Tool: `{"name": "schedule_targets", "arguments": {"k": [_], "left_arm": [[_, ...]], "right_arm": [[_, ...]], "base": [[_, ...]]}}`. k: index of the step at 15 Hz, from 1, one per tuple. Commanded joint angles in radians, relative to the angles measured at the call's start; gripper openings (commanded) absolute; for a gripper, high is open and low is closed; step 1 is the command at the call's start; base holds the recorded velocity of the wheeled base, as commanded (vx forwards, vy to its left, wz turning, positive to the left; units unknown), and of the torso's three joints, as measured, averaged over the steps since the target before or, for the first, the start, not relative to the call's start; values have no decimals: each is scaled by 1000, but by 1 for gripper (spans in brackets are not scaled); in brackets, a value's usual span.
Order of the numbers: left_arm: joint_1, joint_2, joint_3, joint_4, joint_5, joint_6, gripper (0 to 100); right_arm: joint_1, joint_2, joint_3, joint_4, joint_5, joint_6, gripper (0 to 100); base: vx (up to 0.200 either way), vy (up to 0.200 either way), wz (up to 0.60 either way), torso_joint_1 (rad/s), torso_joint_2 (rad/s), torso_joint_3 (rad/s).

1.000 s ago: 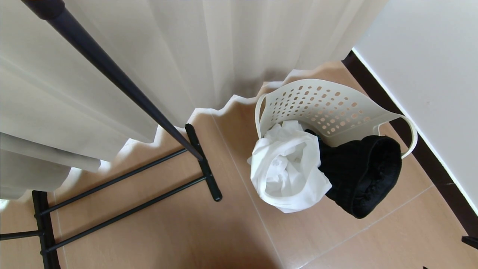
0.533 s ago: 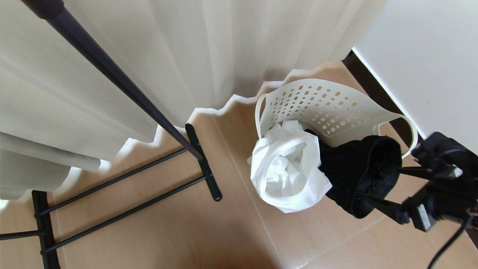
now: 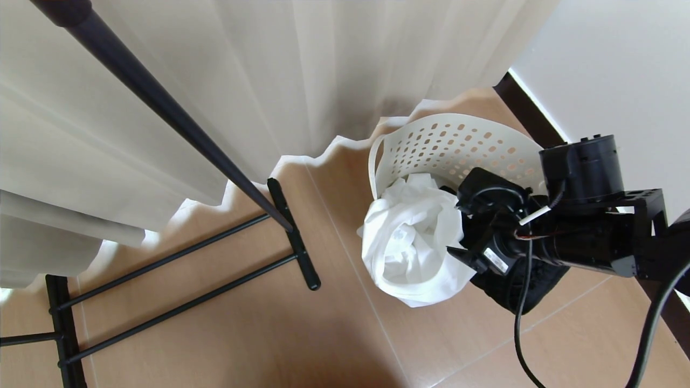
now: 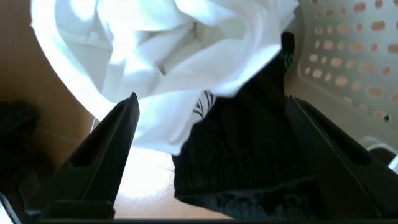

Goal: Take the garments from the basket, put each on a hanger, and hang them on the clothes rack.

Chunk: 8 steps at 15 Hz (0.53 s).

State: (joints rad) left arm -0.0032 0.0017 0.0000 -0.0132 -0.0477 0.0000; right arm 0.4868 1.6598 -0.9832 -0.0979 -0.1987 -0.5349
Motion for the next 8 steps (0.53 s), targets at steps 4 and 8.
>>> {"name": "schedule_targets", "arguments": {"k": [4,8], "left_arm": [[0,1,0,1,0,0,100],[0,1,0,1,0,0,100]], "right_arm": [[18,98,-91,0,-62,-158,100],[21,206,-213,-11,-120,-332,100]], "base": [[0,0,0,0,0,0],[0,0,0,0,0,0]]}}
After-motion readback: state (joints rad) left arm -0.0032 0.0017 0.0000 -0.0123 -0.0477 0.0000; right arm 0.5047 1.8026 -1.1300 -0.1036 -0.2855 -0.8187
